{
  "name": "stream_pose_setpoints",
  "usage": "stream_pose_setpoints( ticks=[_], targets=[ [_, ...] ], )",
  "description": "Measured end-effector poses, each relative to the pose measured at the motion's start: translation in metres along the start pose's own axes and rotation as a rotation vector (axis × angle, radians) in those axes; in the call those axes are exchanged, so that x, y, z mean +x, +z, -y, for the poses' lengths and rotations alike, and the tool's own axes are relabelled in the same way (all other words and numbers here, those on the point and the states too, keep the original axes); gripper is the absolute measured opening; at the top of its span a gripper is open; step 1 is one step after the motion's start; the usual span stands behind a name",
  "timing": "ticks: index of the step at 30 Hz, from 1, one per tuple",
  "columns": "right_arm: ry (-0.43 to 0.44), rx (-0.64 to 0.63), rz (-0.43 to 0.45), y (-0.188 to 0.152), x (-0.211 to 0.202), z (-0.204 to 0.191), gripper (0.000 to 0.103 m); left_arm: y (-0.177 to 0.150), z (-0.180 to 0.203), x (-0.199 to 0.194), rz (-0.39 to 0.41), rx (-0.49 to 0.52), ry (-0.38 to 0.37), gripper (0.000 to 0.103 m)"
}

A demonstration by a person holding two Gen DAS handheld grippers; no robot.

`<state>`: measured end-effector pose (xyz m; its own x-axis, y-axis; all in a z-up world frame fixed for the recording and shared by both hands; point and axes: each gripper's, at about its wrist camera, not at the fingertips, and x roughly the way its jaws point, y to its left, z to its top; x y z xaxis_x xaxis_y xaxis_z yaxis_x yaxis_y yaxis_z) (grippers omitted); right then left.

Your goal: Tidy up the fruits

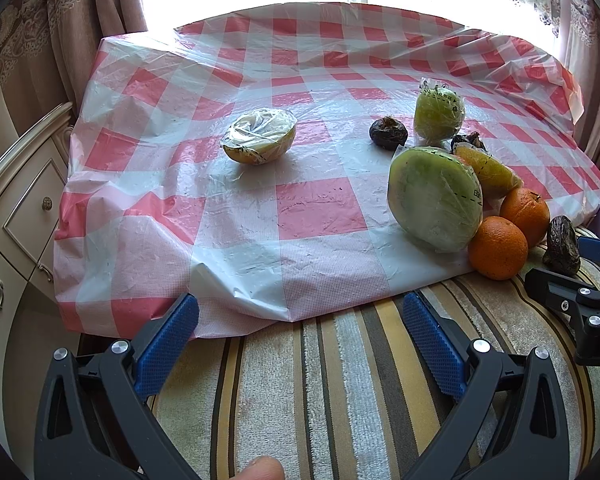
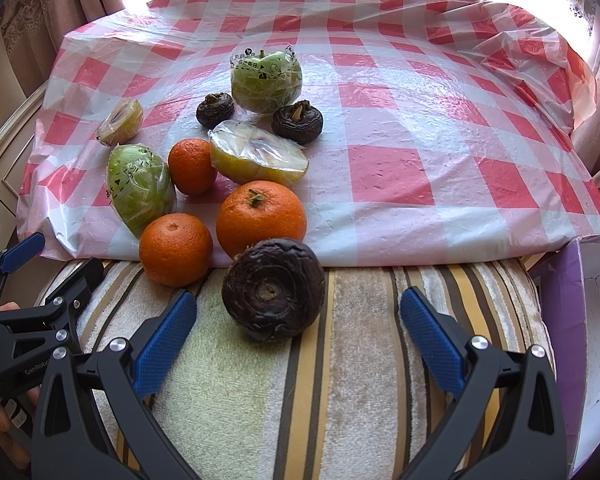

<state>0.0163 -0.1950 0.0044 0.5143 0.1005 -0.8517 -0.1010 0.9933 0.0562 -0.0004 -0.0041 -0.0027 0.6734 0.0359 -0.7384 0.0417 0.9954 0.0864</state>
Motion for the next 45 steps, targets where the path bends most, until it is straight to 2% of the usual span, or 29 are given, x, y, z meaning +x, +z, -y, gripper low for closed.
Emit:
stream_pose_setpoints(
  ticks=[24, 27, 30, 36, 40, 43, 45],
  targets=[
    [0.001, 0.001, 0.003, -0.004, 0.002, -0.001, 0.102, 0.0, -0.001, 0.001, 0.001, -0.001, 0.001, 0.099],
    [0.047, -0.02, -0.006, -0.007, 0.003, 0.002, 0.102, 0.0, -0.001, 0.001, 0.001, -0.001, 0.002, 0.099],
    [0.177, -0.047, -0.035, 0.002, -0.001, 0.014, 0.102, 0.0, -0.001, -0.001, 0.008, 0.001, 0.007, 0.099],
    [0.131, -0.038, 0.009, -0.003, -0.013, 0.024, 0.102, 0.001, -0.001, -0.009, 0.042, 0.005, 0.0, 0.099],
    [0.152, -0.024, 0.038, -0.001, -0.013, 0.027, 0.102, 0.003, -0.001, -0.016, 0.073, 0.008, -0.019, 0.099],
    [0.162, -0.043, 0.072, 0.0, -0.016, 0.021, 0.1, 0.01, 0.001, -0.026, 0.111, 0.014, -0.048, 0.099],
    [0.164, -0.048, 0.072, 0.003, -0.014, 0.019, 0.086, 0.017, 0.002, -0.032, 0.139, 0.008, -0.105, 0.099]
  ],
)
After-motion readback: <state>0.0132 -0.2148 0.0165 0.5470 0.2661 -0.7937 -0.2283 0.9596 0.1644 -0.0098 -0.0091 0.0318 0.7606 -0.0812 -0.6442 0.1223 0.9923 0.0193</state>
